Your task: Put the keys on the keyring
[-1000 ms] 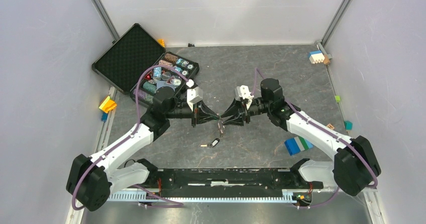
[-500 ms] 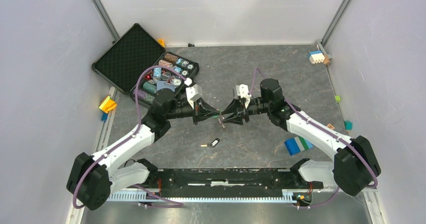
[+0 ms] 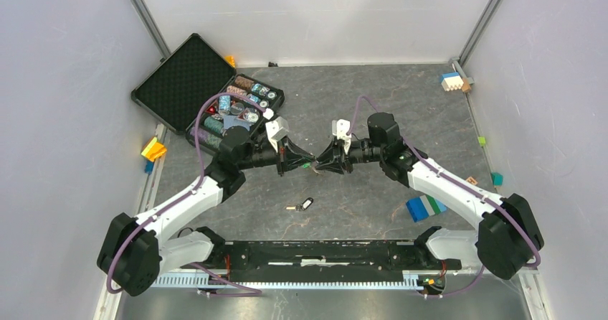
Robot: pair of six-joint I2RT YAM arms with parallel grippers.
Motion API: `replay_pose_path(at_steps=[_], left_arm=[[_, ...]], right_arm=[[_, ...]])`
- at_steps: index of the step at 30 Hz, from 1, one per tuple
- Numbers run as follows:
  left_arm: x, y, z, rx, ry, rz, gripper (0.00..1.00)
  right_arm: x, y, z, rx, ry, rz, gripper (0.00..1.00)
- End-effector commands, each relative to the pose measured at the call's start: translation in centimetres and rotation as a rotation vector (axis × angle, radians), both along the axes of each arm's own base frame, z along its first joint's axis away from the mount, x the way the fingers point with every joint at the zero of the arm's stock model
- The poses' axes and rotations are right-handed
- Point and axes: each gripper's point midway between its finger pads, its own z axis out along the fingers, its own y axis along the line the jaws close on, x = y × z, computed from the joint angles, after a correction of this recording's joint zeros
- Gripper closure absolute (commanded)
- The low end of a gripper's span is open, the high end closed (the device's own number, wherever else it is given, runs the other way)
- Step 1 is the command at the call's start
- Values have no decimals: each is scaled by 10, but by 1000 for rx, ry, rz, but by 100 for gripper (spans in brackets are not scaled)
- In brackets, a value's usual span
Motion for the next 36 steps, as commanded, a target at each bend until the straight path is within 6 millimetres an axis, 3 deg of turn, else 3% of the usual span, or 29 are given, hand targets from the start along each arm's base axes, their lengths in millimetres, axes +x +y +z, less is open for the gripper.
replay_pose_path(at_steps=[1,8,13,23,25,31,36], left_arm=[[-2,-5,16,-49,-25,-13,98],[-1,-4,11,-40,-35,-4,98],[0,-3,5,-26,-44,2,98],[4,1,-1,-6,-92,25,96],[3,1,-2,5,-113,17,87],[2,7,-8,87,-266,-16,49],[3,8,-20,146,-349,-62,35]], right_arm=[[14,5,13,-4,-67,-47,72],[18,4,12,-13,-70,-70,85],[22,0,15,-18,-101,-100,100],[36,-19,19,-126,-219,-192,100],[36,-23,17,-165,-253,-201,100],[29,-34,14,-218,-330,-194,100],[24,-36,22,-194,-349,-193,100]])
